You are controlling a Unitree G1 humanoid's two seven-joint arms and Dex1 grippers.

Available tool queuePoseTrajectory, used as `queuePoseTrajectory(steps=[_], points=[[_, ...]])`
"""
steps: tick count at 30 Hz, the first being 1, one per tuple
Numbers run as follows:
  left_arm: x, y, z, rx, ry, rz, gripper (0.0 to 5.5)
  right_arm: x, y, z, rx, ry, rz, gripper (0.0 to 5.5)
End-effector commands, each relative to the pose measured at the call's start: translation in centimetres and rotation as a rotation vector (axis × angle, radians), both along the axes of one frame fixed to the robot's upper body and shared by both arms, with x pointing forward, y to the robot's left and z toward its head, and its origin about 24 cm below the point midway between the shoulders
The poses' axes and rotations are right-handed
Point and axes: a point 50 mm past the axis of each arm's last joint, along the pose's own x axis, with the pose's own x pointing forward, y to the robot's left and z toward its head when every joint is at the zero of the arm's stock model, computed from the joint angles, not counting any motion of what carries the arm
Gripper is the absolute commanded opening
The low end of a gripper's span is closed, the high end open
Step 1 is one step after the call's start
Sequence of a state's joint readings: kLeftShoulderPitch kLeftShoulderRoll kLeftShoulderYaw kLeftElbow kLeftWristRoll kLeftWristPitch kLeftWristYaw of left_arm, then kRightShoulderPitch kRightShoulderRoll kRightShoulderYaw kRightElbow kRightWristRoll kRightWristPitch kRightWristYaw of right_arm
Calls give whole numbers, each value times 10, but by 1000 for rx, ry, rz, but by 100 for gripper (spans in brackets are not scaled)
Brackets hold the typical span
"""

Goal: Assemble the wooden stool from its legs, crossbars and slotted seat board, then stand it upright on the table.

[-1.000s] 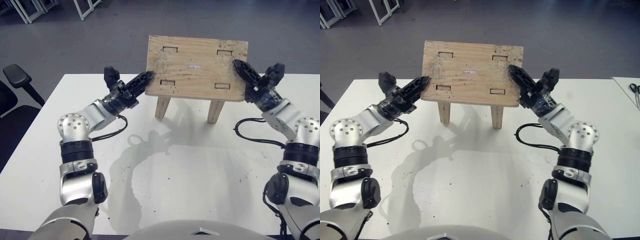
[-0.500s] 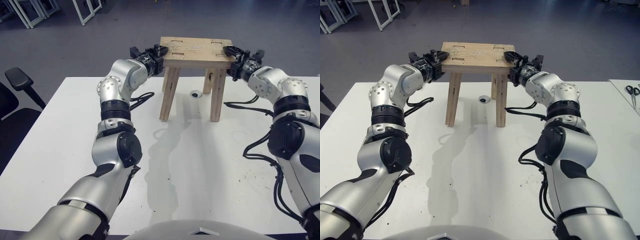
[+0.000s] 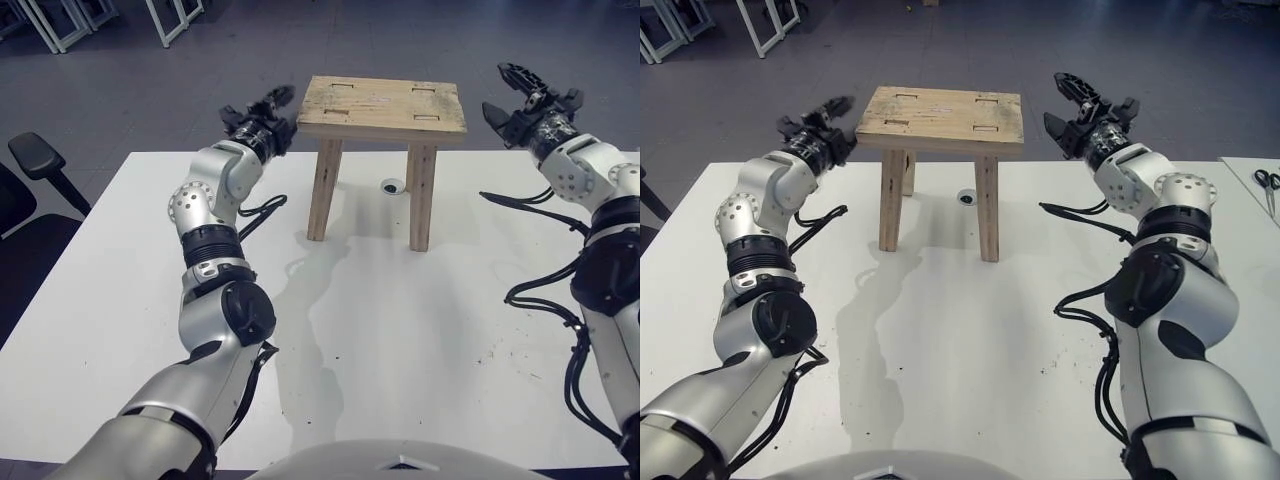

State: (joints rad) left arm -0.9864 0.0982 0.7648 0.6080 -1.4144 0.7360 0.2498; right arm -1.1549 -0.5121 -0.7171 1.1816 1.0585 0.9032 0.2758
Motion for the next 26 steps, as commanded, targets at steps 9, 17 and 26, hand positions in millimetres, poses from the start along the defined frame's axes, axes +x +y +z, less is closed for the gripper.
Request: queuePoseTrajectory(steps=[9,17,26], points=[[-80,31,-71,1360,-138,474,237,-63,6,-71,-1147,-144,-477,330],[-110,-24,-85,1610,-374,548,237,-109,47,-97,-1496,-335,-646,330],[-111,-36,-93,1603,-388,531,237,-114,56,-104,-1462,-315,-613,330]])
